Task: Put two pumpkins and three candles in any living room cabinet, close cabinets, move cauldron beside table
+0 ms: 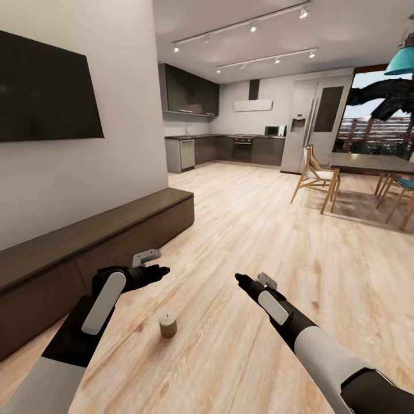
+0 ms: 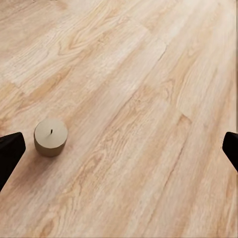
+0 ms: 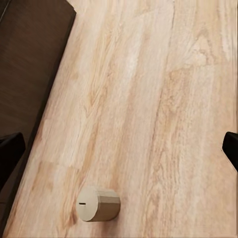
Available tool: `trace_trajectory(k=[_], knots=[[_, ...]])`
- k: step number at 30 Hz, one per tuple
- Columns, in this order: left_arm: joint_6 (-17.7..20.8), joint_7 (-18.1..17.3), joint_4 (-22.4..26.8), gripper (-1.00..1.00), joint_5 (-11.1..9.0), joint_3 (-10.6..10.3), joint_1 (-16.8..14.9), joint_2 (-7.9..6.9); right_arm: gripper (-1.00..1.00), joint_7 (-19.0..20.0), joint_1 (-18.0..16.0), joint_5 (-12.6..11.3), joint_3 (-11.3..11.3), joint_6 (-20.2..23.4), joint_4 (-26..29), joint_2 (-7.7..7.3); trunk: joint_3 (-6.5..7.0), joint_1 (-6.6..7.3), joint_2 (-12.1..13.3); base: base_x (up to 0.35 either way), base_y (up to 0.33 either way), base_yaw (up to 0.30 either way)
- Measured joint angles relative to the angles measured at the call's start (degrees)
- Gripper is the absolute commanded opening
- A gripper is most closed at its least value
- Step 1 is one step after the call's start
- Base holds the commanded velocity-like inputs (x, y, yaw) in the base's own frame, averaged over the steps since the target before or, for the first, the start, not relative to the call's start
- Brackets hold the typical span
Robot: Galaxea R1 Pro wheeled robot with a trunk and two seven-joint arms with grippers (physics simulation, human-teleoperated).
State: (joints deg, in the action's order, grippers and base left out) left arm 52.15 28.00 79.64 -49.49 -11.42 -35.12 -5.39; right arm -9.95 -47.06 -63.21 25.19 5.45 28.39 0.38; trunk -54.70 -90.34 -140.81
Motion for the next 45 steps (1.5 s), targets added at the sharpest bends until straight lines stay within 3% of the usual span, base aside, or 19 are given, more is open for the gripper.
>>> trace_trajectory(k=[15,45], knots=[[0.0,0.1,0.0,1.00,0.0,-0.6,0.0,0.00,1.00,0.0,0.0,0.0,0.0,0.0,0.0,0.00,0.00,0.01,0.0,0.320,-0.014,-0.274],[-0.1,0.3,0.0,1.00,0.6,-1.0,0.0,0.09,1.00,2.3,0.0,0.0,0.0,0.0,-0.1,-0.09,0.00,0.00,0.0,0.259,-0.217,-0.277]])
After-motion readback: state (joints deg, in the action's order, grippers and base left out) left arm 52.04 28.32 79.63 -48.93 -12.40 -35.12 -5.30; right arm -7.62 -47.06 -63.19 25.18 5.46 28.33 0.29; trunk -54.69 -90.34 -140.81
